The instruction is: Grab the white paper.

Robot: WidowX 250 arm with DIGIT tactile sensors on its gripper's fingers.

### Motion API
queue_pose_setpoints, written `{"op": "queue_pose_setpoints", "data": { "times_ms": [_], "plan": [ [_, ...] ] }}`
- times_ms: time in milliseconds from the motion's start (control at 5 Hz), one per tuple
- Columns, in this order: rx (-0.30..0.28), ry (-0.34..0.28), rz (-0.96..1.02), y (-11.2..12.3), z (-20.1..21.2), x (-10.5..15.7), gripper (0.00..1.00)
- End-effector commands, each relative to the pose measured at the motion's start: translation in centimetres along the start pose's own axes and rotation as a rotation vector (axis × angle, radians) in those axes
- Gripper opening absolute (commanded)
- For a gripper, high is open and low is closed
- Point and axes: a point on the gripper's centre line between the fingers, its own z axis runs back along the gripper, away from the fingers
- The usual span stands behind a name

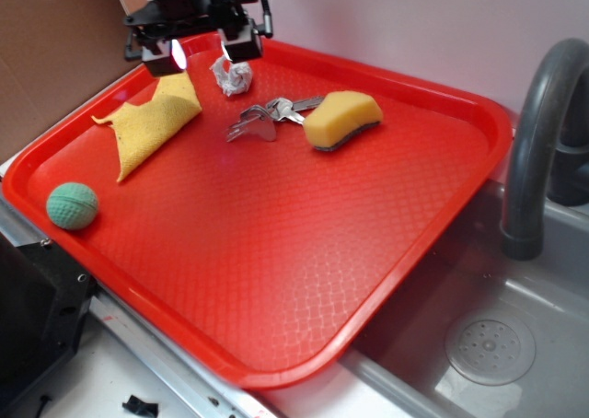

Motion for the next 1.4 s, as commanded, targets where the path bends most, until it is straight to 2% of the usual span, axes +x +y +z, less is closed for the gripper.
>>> {"op": "queue_pose_setpoints", "data": {
  "times_ms": [0,400,600,800,1000,1200],
  "plan": [
    [-0.026,-0.046,0.016,-1.1,-1.0,3.2,1.0],
    [0.03,-0.017,0.013,-1.1,-3.2,3.1,1.0],
    [0.047,-0.023,0.017,-1.1,-3.7,2.8,0.64],
    [0.036,-0.021,0.017,-1.1,-3.3,2.7,0.0],
    [0.024,-0.023,-0.014,-1.1,-1.2,2.6,0.0],
    [0.021,0.079,-0.206,-1.9,2.4,2.4,0.0]
  ]
}}
